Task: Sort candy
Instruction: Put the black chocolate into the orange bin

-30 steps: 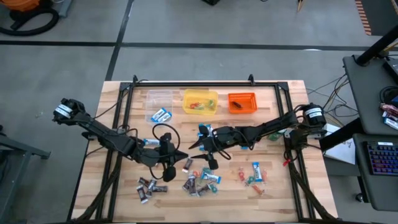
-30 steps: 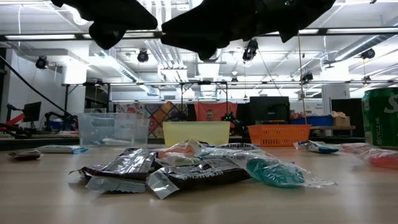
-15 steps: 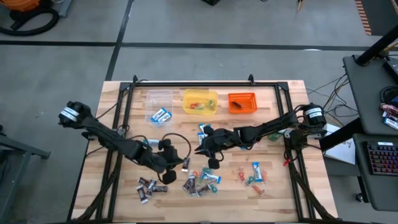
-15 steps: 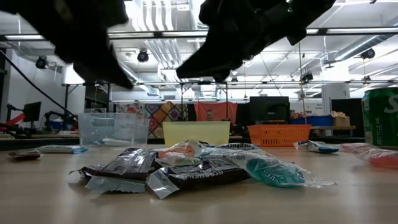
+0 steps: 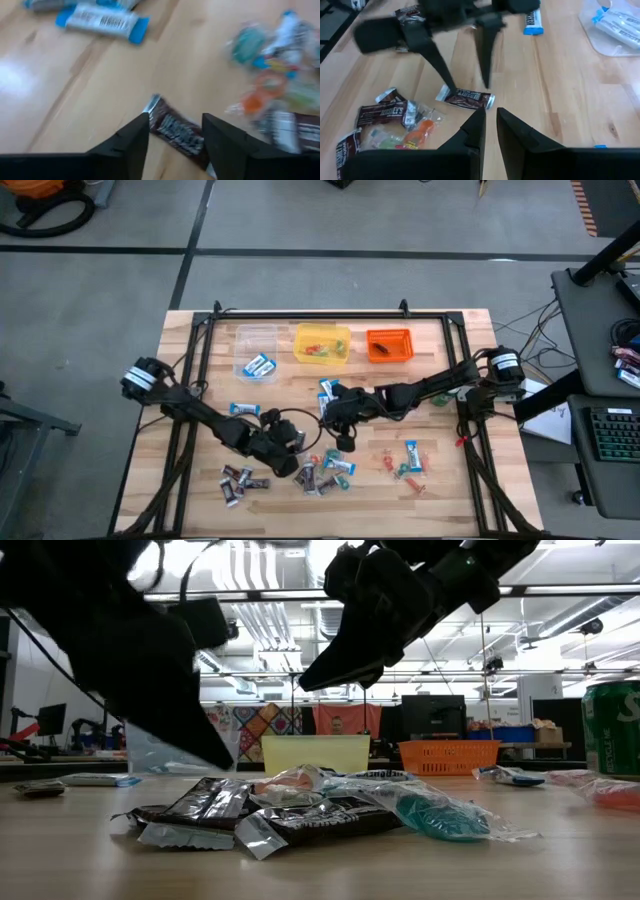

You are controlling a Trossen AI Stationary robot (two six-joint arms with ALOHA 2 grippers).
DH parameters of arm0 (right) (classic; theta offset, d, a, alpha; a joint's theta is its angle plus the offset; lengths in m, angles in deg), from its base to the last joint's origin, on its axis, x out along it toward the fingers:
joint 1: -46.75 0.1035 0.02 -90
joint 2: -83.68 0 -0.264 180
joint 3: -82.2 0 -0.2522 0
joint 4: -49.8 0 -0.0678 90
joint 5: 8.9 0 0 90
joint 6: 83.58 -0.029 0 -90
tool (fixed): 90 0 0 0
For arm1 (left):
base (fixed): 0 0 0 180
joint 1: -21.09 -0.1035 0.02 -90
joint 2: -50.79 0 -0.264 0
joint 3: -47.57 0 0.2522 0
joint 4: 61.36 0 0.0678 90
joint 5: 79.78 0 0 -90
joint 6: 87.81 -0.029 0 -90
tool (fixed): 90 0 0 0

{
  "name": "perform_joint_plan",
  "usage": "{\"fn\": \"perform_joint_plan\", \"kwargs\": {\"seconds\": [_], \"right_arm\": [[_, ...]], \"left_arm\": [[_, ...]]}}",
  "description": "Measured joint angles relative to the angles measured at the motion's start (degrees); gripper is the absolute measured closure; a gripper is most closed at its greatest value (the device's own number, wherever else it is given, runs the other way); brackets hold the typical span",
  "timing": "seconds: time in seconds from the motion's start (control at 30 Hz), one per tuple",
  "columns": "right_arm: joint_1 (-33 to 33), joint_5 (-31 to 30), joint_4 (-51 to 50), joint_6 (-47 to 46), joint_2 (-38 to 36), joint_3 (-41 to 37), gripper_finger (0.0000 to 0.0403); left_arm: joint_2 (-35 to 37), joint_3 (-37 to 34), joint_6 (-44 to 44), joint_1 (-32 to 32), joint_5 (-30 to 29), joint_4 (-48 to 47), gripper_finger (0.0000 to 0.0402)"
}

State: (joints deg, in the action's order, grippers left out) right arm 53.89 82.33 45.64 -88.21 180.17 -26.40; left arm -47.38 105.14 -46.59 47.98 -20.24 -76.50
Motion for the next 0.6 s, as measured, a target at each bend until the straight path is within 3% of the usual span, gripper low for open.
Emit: {"fn": "perform_joint_plan", "kwargs": {"seconds": [0.13, 0.27, 0.6], "right_arm": [[0.12, 0.02, -0.37, -0.91, 0.0, 0.0, 0.0367], [0.12, 0.01, -0.44, -1.4, 0.0, 0.0, 0.0367], [0.28, -0.01, -0.39, -1.42, 0.0, 0.0, 0.0367]], "left_arm": [[-2.11, 0.03, 3.92, -0.54, 1.54, -0.31, 0.0212], [-2.73, 0.31, 6.0, -0.89, 2.81, -2.03, 0.0227], [-0.58, 0.09, 1.4, -0.82, 4.03, -6.22, 0.0389]]}}
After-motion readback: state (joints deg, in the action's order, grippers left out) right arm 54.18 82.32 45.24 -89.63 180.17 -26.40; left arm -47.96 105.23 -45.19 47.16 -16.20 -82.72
